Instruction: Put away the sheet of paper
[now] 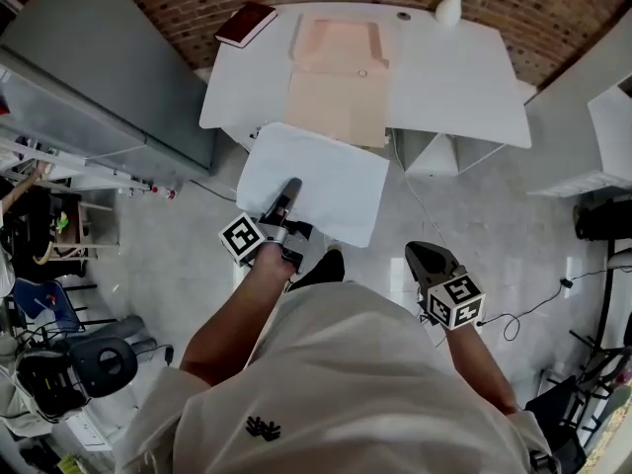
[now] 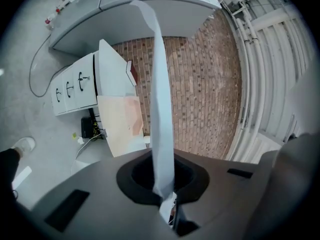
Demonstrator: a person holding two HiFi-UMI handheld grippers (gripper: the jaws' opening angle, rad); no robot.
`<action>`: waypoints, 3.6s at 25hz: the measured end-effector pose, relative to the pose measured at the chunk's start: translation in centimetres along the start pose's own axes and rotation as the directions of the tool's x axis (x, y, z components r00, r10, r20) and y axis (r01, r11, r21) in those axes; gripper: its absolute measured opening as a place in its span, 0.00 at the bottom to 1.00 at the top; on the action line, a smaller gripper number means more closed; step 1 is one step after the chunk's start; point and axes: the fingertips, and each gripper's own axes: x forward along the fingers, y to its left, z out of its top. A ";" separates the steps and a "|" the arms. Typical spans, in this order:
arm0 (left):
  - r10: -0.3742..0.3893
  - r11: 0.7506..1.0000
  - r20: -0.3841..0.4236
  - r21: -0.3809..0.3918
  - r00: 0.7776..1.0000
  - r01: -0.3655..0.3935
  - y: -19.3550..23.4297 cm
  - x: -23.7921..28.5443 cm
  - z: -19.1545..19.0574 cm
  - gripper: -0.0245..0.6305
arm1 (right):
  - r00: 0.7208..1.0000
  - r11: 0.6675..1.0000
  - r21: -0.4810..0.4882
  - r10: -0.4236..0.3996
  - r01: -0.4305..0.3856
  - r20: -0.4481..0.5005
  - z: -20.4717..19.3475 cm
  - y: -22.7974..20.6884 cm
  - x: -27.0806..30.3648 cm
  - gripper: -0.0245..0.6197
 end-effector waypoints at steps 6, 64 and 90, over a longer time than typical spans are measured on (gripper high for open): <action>0.022 0.999 -0.022 -0.047 1.000 -0.023 2.8 9.7 5.0 0.07 | 0.998 0.998 -0.003 -0.066 0.066 -0.015 6.9 -5.6 4.4 0.10; 0.490 0.868 0.240 -0.048 0.838 -0.493 22.9 56.9 20.3 0.08 | 0.926 0.966 0.076 0.259 -0.248 -0.276 20.7 -46.7 20.4 0.10; 0.796 0.531 0.252 0.146 0.551 -0.835 22.6 57.5 21.2 0.46 | 0.918 0.942 0.137 0.331 -0.307 -0.218 21.5 -49.8 22.0 0.10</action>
